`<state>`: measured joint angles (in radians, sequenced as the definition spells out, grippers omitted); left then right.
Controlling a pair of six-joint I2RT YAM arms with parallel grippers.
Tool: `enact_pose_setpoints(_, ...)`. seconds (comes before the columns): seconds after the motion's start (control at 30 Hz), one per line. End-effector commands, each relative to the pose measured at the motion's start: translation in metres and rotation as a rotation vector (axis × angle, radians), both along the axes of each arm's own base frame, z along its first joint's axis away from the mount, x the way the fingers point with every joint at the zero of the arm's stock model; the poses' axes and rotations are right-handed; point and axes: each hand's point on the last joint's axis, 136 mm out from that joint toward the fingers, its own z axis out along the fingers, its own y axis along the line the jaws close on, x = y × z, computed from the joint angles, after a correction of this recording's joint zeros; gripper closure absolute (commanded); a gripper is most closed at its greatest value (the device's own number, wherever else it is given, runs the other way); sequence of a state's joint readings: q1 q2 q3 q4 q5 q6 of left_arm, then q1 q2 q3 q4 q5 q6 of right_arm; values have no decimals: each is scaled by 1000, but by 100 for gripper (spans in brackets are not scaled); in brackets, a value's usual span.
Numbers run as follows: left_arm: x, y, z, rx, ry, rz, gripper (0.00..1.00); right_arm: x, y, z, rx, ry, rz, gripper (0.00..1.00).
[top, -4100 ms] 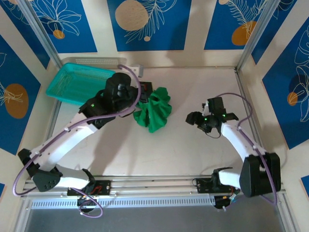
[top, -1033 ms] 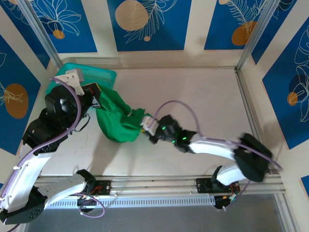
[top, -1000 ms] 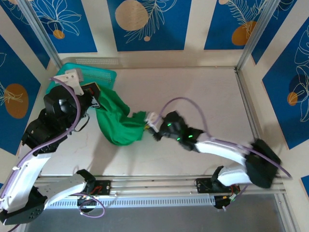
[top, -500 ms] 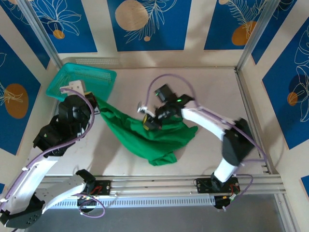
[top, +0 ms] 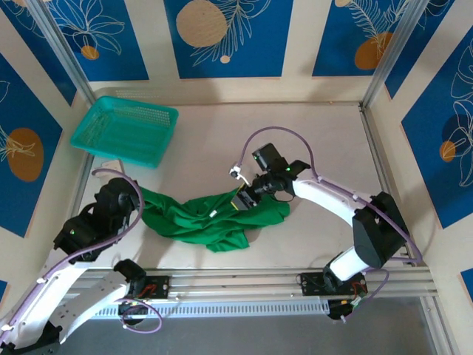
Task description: Fold the inside-out t-shirt
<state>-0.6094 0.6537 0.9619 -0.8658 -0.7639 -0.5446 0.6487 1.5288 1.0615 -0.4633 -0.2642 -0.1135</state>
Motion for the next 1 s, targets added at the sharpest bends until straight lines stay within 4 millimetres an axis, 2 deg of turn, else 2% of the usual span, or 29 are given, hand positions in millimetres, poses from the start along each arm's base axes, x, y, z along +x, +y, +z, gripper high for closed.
enact_pose_setpoints(0.0, -8, 11, -5, -19, 3, 49, 100, 36, -33, -33, -123, 145, -368, 51)
enact_pose_setpoints(0.03, -9, 12, -6, -21, 3, 50, 100, 43, -41, -35, -124, 219, -460, 51)
enact_pose_setpoints(0.1, -10, 12, -7, -26, 5, 47, 100, 42, -47, -40, -107, 343, -563, 51)
enact_pose_setpoints(0.23, -12, 13, -10, -29, 8, 53, 100, 22, -36, -51, -49, 399, -490, 51)
enact_pose_setpoints(0.43, -11, 12, -11, -37, 6, 50, 100, 15, -23, -59, -39, 444, -447, 53)
enact_pose_setpoints(0.5, -10, 12, -10, -39, 5, 52, 100, 13, -16, -60, -34, 452, -416, 59)
enact_pose_setpoints(0.57, -11, 12, -8, -42, 1, 52, 100, 11, -8, -53, -7, 426, -367, 77)
enact_pose_setpoints(0.6, -12, 13, -7, -43, -3, 53, 100, 10, -5, -44, 15, 399, -340, 87)
enact_pose_setpoints(0.63, -13, 14, -5, -44, -7, 56, 100, 9, -2, -33, 39, 357, -308, 93)
enact_pose_setpoints(0.7, -16, 18, 3, -48, -24, 65, 100, 10, -4, -7, 77, 256, -267, 100)
enact_pose_setpoints(0.77, -17, 21, 17, -54, -57, 71, 100, 12, -14, 26, 120, 136, -246, 100)
enact_pose_setpoints(0.87, -11, 17, 49, -58, -131, 51, 100, 23, -44, 90, 198, -60, -291, 100)
enact_pose_setpoints(0.97, -2, 12, 96, -80, -213, 41, 100, 25, -74, 165, 276, -308, -315, 100)
